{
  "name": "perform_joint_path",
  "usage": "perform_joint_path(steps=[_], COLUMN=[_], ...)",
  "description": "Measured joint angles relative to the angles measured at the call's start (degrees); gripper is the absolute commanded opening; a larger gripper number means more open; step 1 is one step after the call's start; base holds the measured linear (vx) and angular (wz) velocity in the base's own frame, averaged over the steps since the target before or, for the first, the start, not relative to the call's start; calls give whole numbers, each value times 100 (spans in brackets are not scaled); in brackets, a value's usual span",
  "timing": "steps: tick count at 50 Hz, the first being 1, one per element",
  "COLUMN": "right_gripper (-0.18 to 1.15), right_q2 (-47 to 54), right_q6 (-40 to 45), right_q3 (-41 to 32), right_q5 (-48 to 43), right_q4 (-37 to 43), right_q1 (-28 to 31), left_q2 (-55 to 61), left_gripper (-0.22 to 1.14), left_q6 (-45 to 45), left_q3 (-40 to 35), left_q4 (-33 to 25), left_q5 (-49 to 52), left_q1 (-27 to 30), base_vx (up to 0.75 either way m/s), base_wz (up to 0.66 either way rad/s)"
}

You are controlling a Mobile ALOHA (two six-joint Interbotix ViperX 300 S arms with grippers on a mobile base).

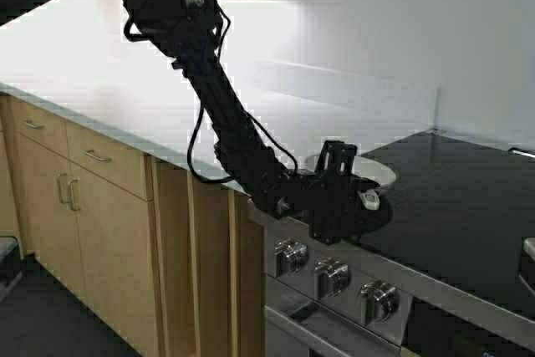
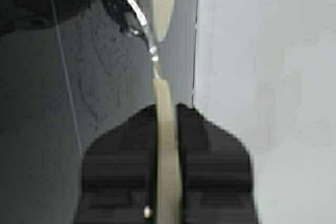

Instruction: Wash the pan

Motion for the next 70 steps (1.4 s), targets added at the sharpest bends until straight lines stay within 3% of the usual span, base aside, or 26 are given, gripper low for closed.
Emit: perform_joint_path(steps=[18,30,49,70], right_gripper=[6,6,6,6], right_q2=[0,0,70,79], right_q6=[18,18,35,53], right_q3=[44,44,35,26], right_q5=[0,0,0,0], right_q4=[0,0,0,0], right_q1=[0,0,0,0], left_q2=[-861,-1397,-2320,-2479], left_gripper=[1,1,1,1], left_q6=[9,9,369,387], left_q3=[1485,2013,3050,3753], left_q4=[-26,-26,-9,9], left_q5=[-853,-1494,-1617,-1978], left_q1=[35,88,202,255], base_vx=[-1,-3,-3,2], base_wz=[18,41,51,48])
